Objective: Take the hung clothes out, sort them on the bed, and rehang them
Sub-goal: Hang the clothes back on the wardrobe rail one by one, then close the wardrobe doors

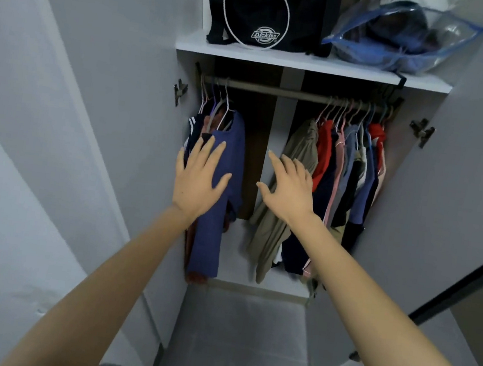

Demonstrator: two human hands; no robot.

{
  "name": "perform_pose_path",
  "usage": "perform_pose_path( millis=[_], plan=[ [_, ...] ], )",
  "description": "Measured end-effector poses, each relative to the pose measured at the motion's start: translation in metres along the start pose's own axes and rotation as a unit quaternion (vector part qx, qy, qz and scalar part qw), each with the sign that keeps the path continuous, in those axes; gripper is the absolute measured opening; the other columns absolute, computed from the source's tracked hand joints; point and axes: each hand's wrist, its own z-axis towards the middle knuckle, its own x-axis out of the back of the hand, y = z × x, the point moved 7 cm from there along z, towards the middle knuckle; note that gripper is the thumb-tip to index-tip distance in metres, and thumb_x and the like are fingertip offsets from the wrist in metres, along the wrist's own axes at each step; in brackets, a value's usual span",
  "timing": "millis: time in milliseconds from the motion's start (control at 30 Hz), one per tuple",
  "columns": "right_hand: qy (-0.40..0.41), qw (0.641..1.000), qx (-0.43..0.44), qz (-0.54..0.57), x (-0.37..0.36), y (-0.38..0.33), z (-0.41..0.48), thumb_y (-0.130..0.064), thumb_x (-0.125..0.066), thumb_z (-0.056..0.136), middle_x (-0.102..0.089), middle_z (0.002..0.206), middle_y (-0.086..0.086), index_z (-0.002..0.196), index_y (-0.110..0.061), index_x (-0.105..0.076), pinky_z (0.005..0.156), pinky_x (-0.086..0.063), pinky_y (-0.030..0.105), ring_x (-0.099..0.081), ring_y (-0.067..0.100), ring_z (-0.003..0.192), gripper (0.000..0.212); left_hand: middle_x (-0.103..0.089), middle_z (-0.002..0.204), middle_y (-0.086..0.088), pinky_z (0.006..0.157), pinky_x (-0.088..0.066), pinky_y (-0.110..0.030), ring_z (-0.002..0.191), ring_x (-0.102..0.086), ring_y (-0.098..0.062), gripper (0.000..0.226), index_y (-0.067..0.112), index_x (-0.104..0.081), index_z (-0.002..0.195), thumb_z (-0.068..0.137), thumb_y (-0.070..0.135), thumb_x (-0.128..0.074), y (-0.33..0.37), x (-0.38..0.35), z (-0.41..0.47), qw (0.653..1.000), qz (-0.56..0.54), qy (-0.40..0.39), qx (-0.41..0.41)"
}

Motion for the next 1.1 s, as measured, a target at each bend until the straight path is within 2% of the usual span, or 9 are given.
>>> perform_pose_path(
  millis=[267, 533, 633, 800, 933, 1100],
  plan=[
    [0.005, 0.999, 0.044, 0.009, 0.024, -0.037, -0.007, -0.046, -0.049, 0.096, -0.026, 0.159, 0.009, 0.157, -0.028, -0.014, 0.118, -0.012, 0.048, -0.015, 0.031, 0.148, 0.072, -0.02, 0.164, -0.005, 0.122, -0.005, -0.053, 0.152, -0.011, -0.025, 0.067, 0.021, -0.025, 0.156, 0.097, 0.051, -0.038, -0.008, 0.067, -0.021, 0.998, 0.03, 0.029, 0.038],
    [0.017, 0.996, 0.084, 0.035, 0.043, -0.075, -0.002, -0.042, -0.05, 0.097, -0.024, 0.16, 0.01, 0.156, -0.026, -0.016, 0.119, -0.015, 0.05, -0.016, 0.035, 0.147, 0.07, -0.01, 0.165, -0.01, 0.121, -0.002, -0.05, 0.153, -0.003, -0.029, 0.07, 0.021, -0.023, 0.156, 0.096, 0.041, -0.052, -0.033, 0.14, -0.034, 0.982, 0.037, 0.149, 0.108],
    [0.016, 0.994, 0.097, 0.037, 0.043, -0.085, -0.004, -0.041, -0.05, 0.097, -0.026, 0.159, 0.011, 0.156, -0.025, -0.016, 0.119, -0.018, 0.051, -0.017, 0.035, 0.147, 0.07, -0.003, 0.165, -0.014, 0.122, -0.002, -0.051, 0.152, 0.002, -0.031, 0.075, 0.02, -0.017, 0.157, 0.096, 0.04, -0.054, -0.043, 0.155, -0.035, 0.974, -0.003, 0.17, 0.151],
    [0.01, 0.994, 0.105, 0.039, 0.041, -0.089, -0.006, -0.041, -0.05, 0.097, -0.027, 0.158, 0.01, 0.156, -0.026, -0.015, 0.119, -0.018, 0.051, -0.016, 0.033, 0.148, 0.07, -0.002, 0.165, -0.016, 0.122, -0.013, -0.048, 0.152, -0.002, -0.029, 0.081, 0.018, -0.01, 0.158, 0.096, 0.039, -0.057, -0.057, 0.158, -0.031, 0.964, -0.083, 0.154, 0.199],
    [0.011, 0.994, 0.104, 0.043, 0.041, -0.088, -0.006, -0.041, -0.051, 0.097, -0.029, 0.157, 0.01, 0.156, -0.026, -0.016, 0.119, -0.018, 0.05, -0.017, 0.033, 0.147, 0.07, -0.005, 0.166, -0.011, 0.123, -0.009, -0.038, 0.153, -0.001, -0.021, 0.08, 0.021, -0.004, 0.158, 0.098, 0.037, -0.054, -0.065, 0.15, -0.026, 0.955, -0.16, 0.145, 0.205],
    [0.013, 0.994, 0.103, 0.037, 0.039, -0.085, -0.003, -0.04, -0.05, 0.097, -0.029, 0.157, 0.009, 0.156, -0.025, -0.016, 0.119, -0.02, 0.049, -0.018, 0.032, 0.147, 0.07, -0.008, 0.165, -0.01, 0.124, -0.006, -0.04, 0.153, -0.002, -0.021, 0.078, 0.016, -0.005, 0.158, 0.099, 0.033, -0.053, -0.069, 0.147, -0.022, 0.944, -0.167, 0.173, 0.225]
  ],
)
